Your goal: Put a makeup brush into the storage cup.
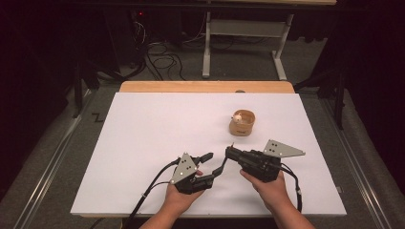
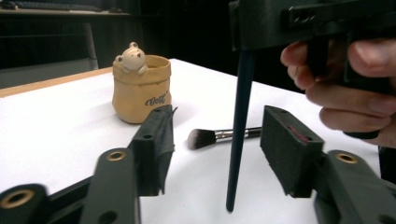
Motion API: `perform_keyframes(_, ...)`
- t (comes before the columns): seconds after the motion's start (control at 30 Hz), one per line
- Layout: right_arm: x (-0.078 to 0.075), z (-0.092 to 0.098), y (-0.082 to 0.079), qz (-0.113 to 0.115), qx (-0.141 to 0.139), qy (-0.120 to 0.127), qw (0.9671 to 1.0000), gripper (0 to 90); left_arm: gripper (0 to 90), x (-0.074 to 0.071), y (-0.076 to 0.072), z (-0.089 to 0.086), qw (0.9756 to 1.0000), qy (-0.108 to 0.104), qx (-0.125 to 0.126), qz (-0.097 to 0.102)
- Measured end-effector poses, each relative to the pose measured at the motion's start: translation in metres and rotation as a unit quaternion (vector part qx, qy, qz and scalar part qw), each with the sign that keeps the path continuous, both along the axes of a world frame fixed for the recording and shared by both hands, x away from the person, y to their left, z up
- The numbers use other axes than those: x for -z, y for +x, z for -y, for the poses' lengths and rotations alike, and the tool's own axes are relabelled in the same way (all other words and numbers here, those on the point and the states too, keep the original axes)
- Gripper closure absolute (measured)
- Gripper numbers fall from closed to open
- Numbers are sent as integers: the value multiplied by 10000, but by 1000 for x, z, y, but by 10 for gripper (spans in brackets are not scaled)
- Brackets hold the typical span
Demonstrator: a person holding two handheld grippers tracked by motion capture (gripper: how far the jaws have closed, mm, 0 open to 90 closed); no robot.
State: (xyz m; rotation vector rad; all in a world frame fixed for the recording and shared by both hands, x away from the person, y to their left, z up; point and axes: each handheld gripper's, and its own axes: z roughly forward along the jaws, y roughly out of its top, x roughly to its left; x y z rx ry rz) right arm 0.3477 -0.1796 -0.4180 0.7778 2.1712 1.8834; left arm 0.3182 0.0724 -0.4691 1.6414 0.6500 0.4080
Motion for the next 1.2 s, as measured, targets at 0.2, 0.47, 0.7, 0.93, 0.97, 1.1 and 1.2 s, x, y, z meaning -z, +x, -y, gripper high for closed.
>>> perform_keyframes(0.2, -3, 8, 0, 96, 77, 4, 9999, 851, 299, -2, 2, -7, 9999, 54, -17, -145)
perform_keyframes(0.47, -10, 23, 0, 203, 219, 123, 9995, 851, 166, -7, 6, -32, 9991, 171, -291, -248)
perform_keyframes(0.7, -14, 35, 1, 316, 361, 83, 9988, 851, 160, -12, 4, -57, 9985, 189, -467, -234)
perform_keyframes(0.93, -16, 50, 2, 377, 536, 71, 9978, 851, 142, -9, 1, -78, 9963, 203, -811, -187)
perform_keyframes(0.97, -17, 52, 3, 399, 544, 75, 9977, 851, 140, -7, 1, -80, 9960, 196, -852, -180)
perform_keyframes(1.1, -18, 60, 3, 411, 660, 87, 9969, 851, 140, -2, 2, -88, 9952, 141, -940, -227)
perform_keyframes(1.2, -19, 67, 4, 418, 756, 84, 9962, 851, 131, -3, 1, -88, 9950, 233, -945, -209)
